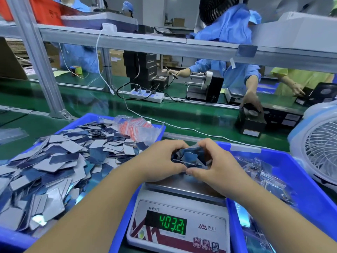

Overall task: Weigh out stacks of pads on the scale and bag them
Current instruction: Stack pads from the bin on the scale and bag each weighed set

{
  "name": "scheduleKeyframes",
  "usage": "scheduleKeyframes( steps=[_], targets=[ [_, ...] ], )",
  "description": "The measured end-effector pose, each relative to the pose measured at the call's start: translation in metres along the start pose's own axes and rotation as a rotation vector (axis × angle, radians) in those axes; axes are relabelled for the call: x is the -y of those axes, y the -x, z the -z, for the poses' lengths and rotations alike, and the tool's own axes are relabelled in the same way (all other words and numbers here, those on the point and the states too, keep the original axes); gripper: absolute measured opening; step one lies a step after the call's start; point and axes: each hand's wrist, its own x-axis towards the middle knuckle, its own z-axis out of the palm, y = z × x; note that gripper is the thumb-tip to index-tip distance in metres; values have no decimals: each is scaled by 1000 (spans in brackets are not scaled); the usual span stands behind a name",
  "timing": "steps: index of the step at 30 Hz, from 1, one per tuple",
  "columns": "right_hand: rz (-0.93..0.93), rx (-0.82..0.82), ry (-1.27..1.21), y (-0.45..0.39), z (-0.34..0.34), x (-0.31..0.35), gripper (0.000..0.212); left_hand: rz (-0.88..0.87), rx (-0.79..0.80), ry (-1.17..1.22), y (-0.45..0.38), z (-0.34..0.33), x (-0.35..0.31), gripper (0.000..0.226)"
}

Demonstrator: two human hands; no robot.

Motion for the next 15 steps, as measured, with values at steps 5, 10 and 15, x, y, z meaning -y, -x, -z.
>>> scheduleKeyframes(
  steps=[5,10,15],
  targets=[
    [43,15,157,1,4,0,28,-53,-70,40,3,-7,6,23],
    [47,-25,137,0,6,1,31,-75,-96,73,3,-10,6,31],
    [-10,82,210,0,-1,-5,46,-53,-48,-172,2,-12,11,35]
  ],
)
